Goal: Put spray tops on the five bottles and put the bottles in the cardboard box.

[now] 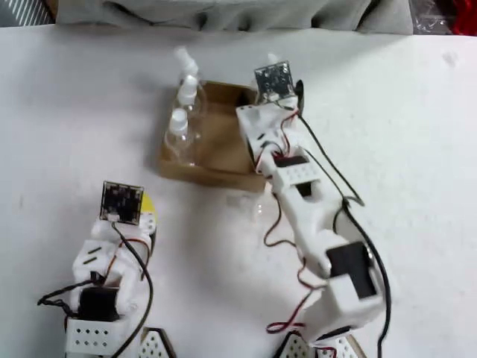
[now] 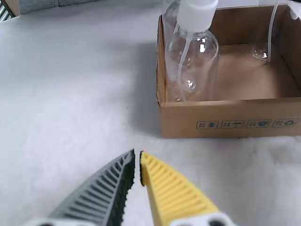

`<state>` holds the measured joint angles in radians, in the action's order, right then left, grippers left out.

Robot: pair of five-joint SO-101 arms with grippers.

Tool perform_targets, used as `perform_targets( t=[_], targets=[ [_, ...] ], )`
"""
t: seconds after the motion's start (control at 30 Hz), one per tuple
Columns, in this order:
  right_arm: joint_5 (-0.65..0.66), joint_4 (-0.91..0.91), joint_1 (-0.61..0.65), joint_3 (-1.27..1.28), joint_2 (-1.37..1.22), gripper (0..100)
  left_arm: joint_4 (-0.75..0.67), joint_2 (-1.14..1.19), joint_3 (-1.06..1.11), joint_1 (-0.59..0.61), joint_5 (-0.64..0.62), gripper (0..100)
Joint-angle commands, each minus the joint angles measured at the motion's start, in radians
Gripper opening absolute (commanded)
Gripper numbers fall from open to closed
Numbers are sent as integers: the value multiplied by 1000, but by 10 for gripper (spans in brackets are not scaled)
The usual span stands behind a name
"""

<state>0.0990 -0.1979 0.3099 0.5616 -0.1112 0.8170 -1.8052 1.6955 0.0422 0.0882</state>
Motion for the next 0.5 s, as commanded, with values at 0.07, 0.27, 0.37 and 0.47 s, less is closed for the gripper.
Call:
perform_targets(
  t=[0.07,0.27,0.37,0.47],
  targets=[
    [6,188,2,71,288,376,0,-27,-3,12,9,24],
    [14,521,22,71,522,374,3,-27,-3,12,9,24],
    [14,707,22,71,627,373,3,-27,-3,12,9,24],
    [15,874,18,71,722,373,5,-27,-3,12,9,24]
  ],
)
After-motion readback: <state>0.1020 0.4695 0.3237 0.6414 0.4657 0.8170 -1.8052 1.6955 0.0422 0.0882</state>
